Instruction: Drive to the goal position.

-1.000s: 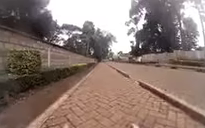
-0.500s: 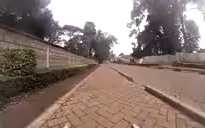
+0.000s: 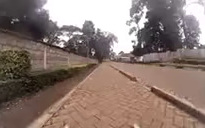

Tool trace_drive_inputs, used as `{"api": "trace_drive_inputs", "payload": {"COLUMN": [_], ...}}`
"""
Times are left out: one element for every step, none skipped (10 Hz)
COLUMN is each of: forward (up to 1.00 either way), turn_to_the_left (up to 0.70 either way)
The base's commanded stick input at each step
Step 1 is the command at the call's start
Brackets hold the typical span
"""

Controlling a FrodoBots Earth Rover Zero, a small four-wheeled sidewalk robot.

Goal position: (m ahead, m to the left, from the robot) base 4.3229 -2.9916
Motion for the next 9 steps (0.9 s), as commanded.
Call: {"api": "trace_drive_inputs", "payload": {"forward": [0.7,0.7,0.7,0.7,0.7,0.7,0.7,0.7,0.7], "turn_to_the_left": [0.0,0.0,0.0,0.0,0.0,0.0,0.0,0.0,0.0]}}
